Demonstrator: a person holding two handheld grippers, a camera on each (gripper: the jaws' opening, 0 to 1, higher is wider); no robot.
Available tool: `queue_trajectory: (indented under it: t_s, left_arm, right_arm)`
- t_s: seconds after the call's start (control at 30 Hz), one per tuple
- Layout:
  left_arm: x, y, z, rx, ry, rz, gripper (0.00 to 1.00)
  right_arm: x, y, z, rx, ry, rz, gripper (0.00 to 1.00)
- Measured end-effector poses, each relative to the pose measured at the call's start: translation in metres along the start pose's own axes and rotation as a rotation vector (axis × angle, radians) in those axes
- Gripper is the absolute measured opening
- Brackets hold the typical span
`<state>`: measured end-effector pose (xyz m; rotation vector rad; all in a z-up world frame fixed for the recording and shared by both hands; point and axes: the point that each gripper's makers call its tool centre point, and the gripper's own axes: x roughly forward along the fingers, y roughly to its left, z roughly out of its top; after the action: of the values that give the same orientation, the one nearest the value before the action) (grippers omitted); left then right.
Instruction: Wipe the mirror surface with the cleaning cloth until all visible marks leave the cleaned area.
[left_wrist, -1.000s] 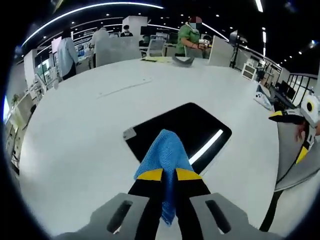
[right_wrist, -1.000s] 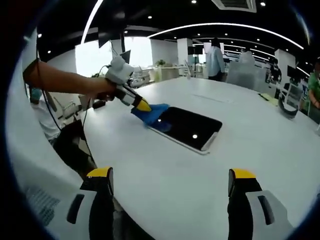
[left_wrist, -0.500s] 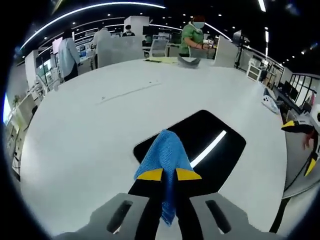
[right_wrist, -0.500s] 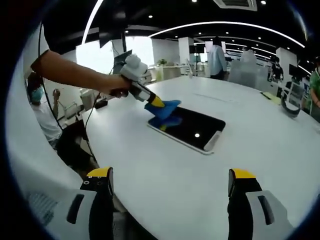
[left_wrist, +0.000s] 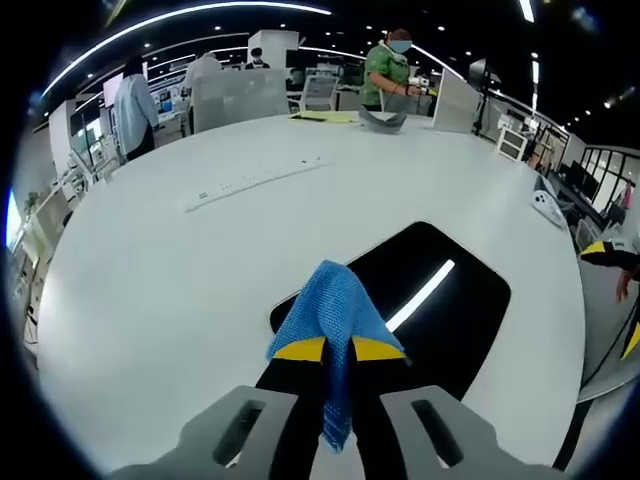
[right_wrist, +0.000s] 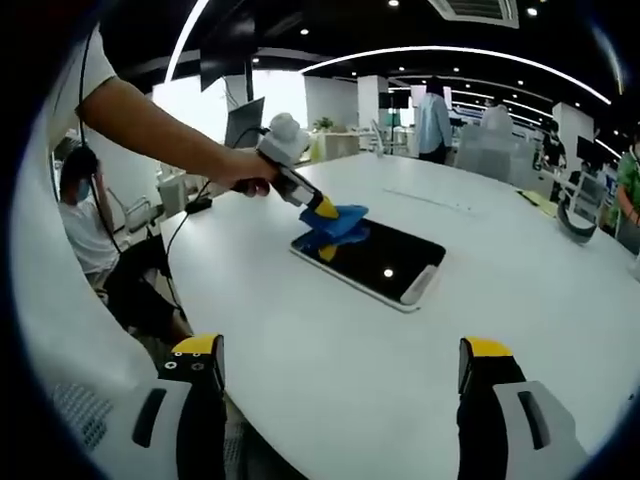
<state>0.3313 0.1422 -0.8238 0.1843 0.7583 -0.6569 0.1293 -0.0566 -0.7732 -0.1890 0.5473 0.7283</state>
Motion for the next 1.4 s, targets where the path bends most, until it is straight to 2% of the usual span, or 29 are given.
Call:
queue_trajectory:
  t_s: [0.1,0.17,0.23,0.37,0.43,0.5,0.6,0.7,0.87,1.0,1.4]
  left_arm:
    - [0.004,0.001,0.0,0.004,0.006,0.002,0.06]
    - [0.007,0.0,-0.003,0.044,0.02,0.002,0.06]
    - [0.009,0.0,-0.002,0.039,0.023,0.0,0.06]
    - [0.01,0.001,-0.003,0.074,0.038,-0.003,0.06]
    - [0.01,0.001,-0.004,0.077,0.04,-0.005,0.07]
    - [0.01,0.001,-0.004,0.069,0.038,-0.004,0.08]
    - [0.012,0.002,-0.004,0.091,0.037,-0.005,0.09]
    - [0.012,0.002,-0.003,0.117,0.033,-0.01,0.1]
    - [0.012,0.004,-0.002,0.138,0.029,-0.005,0.13]
    - [0.012,0.011,-0.001,0.134,0.029,0.023,0.22]
    - [0.014,0.014,0.0,0.134,0.038,-0.004,0.25]
  right_arm:
    - [-0.001,-0.005,0.002,0.023,-0.007,-0.012,0.98]
    - [-0.001,-0.005,0.003,0.025,-0.012,-0.013,0.98]
    - [-0.001,-0.006,0.004,0.031,-0.018,-0.016,0.98]
    - [0.001,-0.005,0.0,0.037,-0.013,-0.009,0.98]
    - [0.004,-0.003,-0.004,0.038,-0.01,0.007,0.98]
    - [0.003,0.002,-0.011,0.02,0.029,0.043,0.98]
    - [0.002,-0.001,-0.01,0.015,0.02,0.039,0.98]
    - [0.001,-0.009,-0.009,0.066,0.004,0.013,0.98]
    - [0.0,-0.009,-0.012,0.078,0.007,0.012,0.98]
    - [0.001,-0.006,-0.012,0.079,0.007,0.02,0.98]
    - [0.006,0.002,-0.011,0.076,0.021,0.06,0.98]
